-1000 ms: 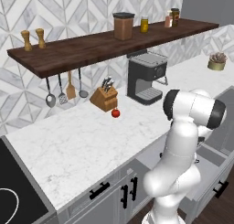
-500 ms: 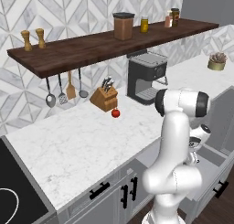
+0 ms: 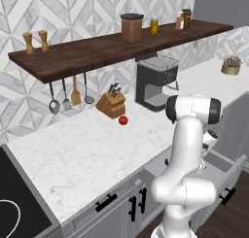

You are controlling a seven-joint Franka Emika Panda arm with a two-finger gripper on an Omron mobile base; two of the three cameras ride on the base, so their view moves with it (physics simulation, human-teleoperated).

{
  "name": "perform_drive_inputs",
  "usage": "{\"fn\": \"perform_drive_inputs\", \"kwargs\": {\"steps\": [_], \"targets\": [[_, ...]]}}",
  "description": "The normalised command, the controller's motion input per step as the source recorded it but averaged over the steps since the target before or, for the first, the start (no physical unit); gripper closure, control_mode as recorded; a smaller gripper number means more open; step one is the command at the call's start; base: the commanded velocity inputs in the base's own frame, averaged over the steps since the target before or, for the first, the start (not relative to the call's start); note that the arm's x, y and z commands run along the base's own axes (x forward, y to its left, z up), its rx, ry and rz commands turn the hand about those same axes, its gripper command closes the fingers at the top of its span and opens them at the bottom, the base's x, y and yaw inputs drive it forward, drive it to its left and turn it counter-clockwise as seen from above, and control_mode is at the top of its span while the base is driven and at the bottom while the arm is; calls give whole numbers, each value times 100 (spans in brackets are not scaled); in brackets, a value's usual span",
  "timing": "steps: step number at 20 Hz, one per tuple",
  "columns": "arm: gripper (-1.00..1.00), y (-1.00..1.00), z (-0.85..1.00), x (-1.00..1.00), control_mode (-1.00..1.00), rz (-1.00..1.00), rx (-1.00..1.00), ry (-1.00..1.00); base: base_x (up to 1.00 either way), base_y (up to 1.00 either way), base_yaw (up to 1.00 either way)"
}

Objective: Pick the ladle from the drawer and place it on the counter.

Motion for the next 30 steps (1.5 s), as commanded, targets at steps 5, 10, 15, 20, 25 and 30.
{"fn": "perform_drive_inputs", "kwargs": {"steps": [5, 10, 15, 20, 25, 30], "targets": [[100, -18, -55, -6, -100, 3, -1, 0, 0, 0, 0], [100, -67, -36, -44, -100, 0, 0, 0, 0, 0, 0], [100, -49, -6, -32, -100, 3, 0, 0, 0, 0, 0], [100, -11, 2, 0, -100, 14, 0, 0, 0, 0, 0], [100, -26, 70, -8, -100, 15, 4, 0, 0, 0, 0], [100, -17, 100, -18, -100, 16, 4, -1, 0, 0, 0]]}}
